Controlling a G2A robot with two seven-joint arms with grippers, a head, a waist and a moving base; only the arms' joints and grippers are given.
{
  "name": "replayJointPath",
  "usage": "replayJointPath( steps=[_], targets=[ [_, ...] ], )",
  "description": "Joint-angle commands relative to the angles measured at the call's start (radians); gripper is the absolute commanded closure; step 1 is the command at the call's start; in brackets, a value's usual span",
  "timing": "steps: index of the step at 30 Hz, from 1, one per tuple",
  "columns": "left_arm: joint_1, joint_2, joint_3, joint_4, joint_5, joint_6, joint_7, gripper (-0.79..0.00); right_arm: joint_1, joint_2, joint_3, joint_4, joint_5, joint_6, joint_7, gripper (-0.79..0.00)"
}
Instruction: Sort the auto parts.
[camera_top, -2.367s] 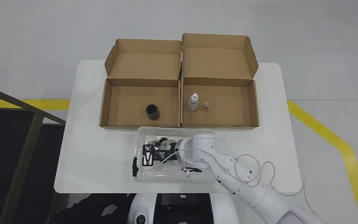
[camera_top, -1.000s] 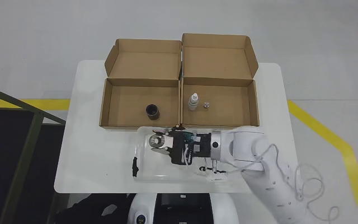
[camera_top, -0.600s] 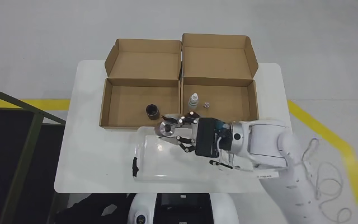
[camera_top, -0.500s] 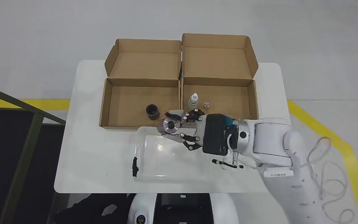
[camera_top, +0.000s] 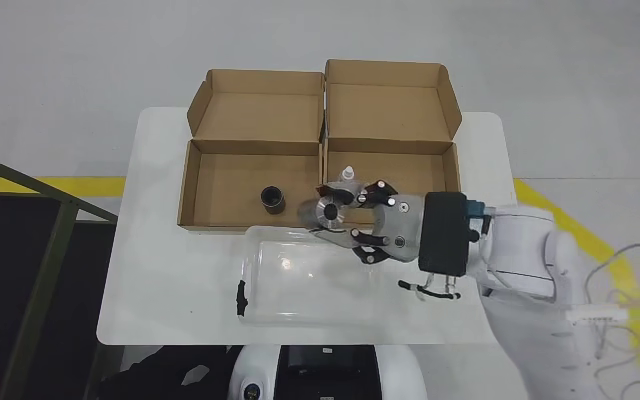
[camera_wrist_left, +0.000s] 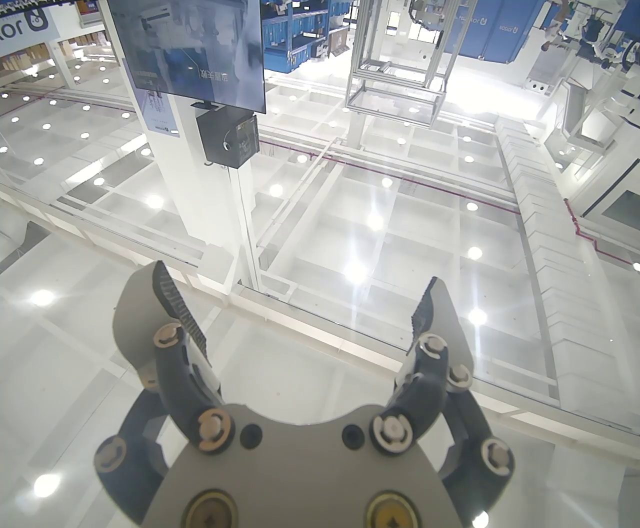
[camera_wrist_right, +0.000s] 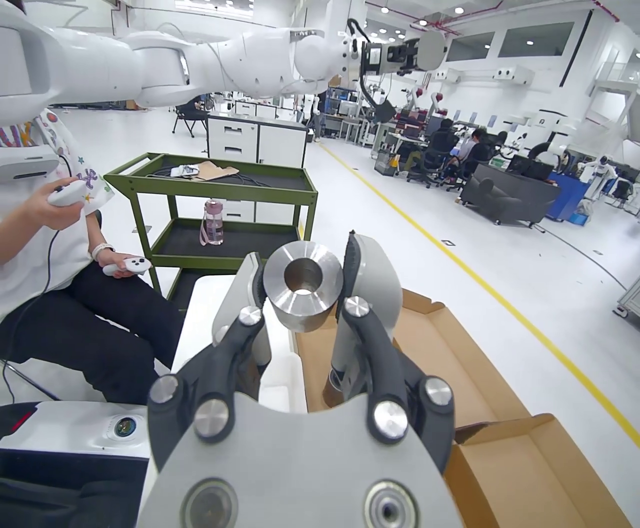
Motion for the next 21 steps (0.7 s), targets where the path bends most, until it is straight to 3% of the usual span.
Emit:
replayJointPath(
  steps=[1, 11, 21],
  targets=[
    [0.0, 0.0, 0.0, 0.0, 0.0, 0.0, 0.0, -0.785, -0.001, 0.003, 0.009, -0.005, 0.009, -0.001, -0.004, 0.0],
    [0.0, 0.0, 0.0, 0.0, 0.0, 0.0, 0.0, -0.785, 0.012, 0.014, 0.019, -0.005, 0.026, 0.003, -0.014, 0.0],
    [0.0, 0.0, 0.0, 0.0, 0.0, 0.0, 0.0, -0.785, 0.049, 0.016, -0.071, 0.036, -0.029, -0.003, 0.012, 0.0]
  ],
)
